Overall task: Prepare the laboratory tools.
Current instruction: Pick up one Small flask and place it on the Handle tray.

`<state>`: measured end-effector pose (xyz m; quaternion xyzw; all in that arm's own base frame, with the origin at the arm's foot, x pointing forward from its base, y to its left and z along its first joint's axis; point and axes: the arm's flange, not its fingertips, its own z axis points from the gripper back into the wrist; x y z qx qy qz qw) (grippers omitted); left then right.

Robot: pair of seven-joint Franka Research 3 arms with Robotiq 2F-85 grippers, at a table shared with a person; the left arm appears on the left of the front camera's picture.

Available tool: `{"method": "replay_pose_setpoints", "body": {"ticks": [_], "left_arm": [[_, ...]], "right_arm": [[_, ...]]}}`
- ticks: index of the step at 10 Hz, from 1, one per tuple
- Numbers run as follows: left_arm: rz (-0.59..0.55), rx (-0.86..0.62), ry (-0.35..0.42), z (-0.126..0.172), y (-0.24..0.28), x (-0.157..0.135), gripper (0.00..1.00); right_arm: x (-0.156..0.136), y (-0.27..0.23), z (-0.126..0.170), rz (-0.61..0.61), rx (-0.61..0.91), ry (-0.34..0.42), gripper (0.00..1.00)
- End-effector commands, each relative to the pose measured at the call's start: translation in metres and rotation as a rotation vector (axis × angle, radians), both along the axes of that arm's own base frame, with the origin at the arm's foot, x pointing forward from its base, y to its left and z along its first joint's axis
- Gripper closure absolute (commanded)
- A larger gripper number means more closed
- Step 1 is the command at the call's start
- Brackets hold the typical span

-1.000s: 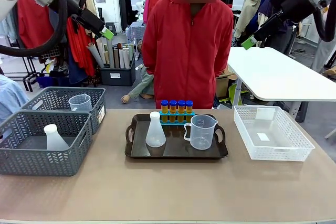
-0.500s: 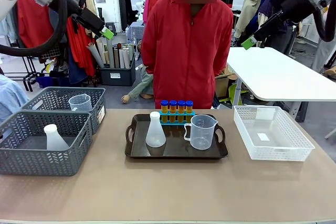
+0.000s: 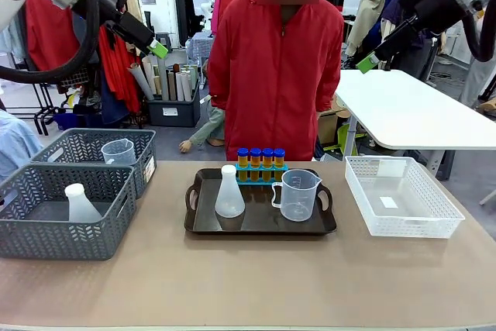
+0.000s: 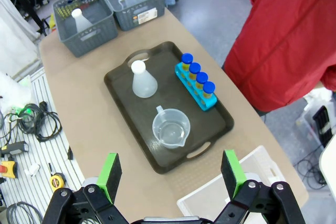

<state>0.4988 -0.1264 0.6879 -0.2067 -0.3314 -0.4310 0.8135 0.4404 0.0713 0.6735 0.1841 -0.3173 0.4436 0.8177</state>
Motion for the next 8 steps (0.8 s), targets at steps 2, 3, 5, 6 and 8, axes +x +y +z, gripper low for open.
{"method": "replay_pose_setpoints", "body": {"ticks": [2,3,5,6,8], "left_arm": [[0.007,-0.002,-0.006,0.0003,0.0015,-0.0009,0.0],[0.007,-0.002,-0.006,0.0003,0.0015,-0.0009,0.0],[0.007,-0.002,-0.006,0.0003,0.0015,-0.0009,0.0],[0.007,-0.002,-0.006,0.0003,0.0015,-0.0009,0.0],[0.007,-0.002,-0.006,0.0003,0.0015,-0.0009,0.0]], "right_arm": [[0.0003,-0.0006,0.0011,0.009,0.006,-0.003,0.0],[0.0003,-0.0006,0.0011,0.009,0.006,-0.003,0.0],[0.0003,-0.0006,0.0011,0.009,0.006,-0.003,0.0],[0.0003,-0.0006,0.0011,0.009,0.006,-0.003,0.0],[0.0003,-0.0006,0.0011,0.009,0.006,-0.003,0.0]]}}
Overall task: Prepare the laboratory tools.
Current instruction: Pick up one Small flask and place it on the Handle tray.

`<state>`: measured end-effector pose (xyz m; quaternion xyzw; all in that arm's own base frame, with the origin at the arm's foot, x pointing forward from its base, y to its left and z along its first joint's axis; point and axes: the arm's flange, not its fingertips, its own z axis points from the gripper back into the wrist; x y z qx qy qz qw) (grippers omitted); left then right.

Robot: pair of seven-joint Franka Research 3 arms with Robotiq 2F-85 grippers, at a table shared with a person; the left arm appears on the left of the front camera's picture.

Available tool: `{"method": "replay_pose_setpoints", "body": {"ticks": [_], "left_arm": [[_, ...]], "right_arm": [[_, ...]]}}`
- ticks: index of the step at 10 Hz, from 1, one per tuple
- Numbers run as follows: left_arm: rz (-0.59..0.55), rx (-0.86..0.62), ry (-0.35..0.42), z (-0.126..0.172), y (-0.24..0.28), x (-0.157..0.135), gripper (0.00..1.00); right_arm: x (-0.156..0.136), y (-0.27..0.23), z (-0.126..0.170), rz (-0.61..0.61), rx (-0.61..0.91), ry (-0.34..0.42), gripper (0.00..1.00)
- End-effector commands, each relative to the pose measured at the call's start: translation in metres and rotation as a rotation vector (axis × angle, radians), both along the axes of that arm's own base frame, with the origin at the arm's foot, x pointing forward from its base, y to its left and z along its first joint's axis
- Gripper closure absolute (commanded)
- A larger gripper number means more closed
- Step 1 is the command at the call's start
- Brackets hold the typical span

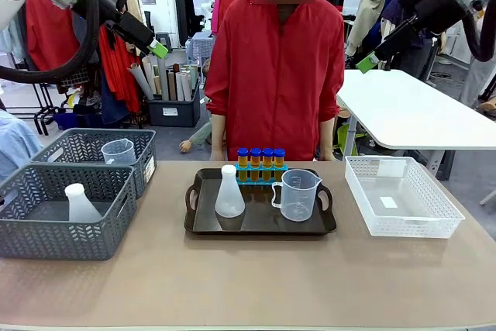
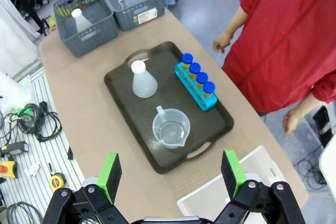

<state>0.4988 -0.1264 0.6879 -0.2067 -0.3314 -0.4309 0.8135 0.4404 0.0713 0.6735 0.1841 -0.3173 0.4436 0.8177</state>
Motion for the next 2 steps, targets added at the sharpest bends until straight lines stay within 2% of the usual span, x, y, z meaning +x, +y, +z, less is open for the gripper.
{"method": "replay_pose_setpoints", "body": {"ticks": [1,2], "left_arm": [[0.006,-0.002,-0.006,0.0003,0.0015,-0.0009,0.0],[0.006,-0.002,-0.006,0.0003,0.0015,-0.0009,0.0]], "right_arm": [[0.0003,-0.0006,0.0011,0.009,0.006,-0.003,0.0],[0.0003,-0.0006,0.0011,0.009,0.006,-0.003,0.0]]}}
